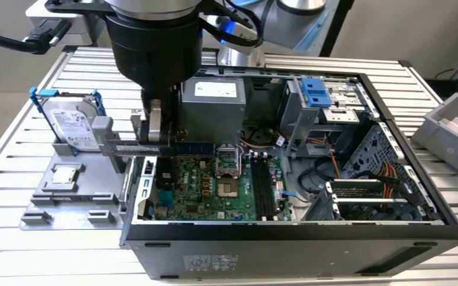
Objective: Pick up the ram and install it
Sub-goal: 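Pick up the ram and move it above insertion slot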
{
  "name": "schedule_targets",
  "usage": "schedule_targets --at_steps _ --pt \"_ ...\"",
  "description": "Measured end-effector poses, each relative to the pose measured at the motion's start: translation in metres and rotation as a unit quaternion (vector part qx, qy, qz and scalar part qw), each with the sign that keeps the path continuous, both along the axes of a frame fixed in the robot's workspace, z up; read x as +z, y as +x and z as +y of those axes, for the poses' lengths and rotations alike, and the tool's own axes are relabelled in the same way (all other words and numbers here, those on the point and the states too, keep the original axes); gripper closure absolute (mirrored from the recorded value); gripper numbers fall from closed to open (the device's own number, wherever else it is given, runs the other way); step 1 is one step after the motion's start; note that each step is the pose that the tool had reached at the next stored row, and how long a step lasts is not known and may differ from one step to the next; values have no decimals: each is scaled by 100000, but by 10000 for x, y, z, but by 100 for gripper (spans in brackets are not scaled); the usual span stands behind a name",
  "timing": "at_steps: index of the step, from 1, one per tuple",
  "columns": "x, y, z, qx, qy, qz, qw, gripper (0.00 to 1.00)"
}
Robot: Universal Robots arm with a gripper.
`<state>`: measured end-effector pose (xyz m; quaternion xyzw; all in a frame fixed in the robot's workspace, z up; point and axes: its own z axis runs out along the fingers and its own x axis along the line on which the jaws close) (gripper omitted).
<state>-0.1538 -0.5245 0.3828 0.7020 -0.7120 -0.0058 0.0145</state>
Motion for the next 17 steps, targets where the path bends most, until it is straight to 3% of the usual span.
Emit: schedule_targets --at_steps 17 --pt "0 285 0 -1 6 0 100000 100"
